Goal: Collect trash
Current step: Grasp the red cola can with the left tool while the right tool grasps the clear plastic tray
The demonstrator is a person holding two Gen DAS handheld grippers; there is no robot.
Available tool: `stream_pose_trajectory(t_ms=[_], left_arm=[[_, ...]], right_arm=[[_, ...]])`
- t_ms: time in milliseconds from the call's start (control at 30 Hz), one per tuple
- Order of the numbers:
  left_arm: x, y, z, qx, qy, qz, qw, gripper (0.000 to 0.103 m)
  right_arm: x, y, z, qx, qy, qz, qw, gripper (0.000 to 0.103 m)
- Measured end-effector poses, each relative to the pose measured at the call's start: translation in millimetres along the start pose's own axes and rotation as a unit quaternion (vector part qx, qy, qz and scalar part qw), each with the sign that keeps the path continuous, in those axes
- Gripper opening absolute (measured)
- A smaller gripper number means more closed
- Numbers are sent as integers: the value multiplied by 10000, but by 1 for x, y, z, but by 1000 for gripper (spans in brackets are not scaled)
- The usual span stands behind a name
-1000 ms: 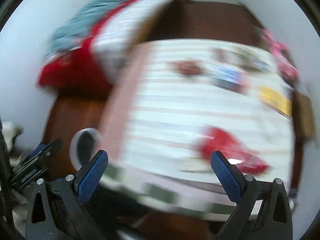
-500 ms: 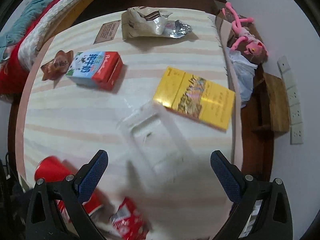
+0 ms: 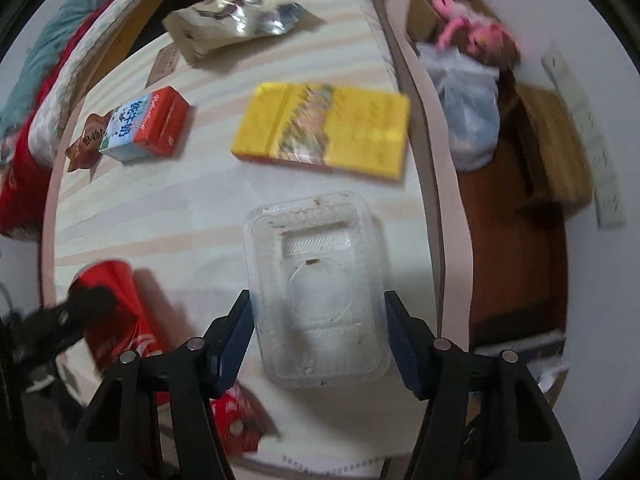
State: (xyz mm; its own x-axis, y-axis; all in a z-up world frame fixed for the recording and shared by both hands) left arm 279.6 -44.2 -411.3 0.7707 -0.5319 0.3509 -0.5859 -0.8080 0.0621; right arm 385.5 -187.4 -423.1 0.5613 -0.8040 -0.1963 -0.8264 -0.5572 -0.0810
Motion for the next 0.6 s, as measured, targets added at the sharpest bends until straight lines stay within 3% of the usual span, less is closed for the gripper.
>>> stream_pose_trajectory(t_ms=[200,400,467,600], left_arm=[[18,9,24,-123,-444,577,9973,81],[28,26,29,308,-623,918,9934,79],[33,27,29,481,-751,1060,9904,79],[27,17,4,894,-837,1296,9840,79]], right_arm=[[7,-2,-1,99,104,-42,9999,68],[8,-7,2,163,378,-220,9989,67],[10,-6,1,202,518,-266,9981,61],[9,-1,-4,332,484,-200,9981,61]])
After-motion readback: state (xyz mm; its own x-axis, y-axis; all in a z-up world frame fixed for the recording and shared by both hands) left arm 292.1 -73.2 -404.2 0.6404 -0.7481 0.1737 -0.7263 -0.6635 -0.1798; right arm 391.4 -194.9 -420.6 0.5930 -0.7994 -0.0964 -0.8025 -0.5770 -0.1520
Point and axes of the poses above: each gripper's, at about its wrist camera, not at the fingertips, and z roughly the way its jaws point, x to its right, y to its underside, the point moved 10 cm from there along z, roughly the way its jaws point, and after that the axes turned 10 degrees about -z, right-handed, at the moved point
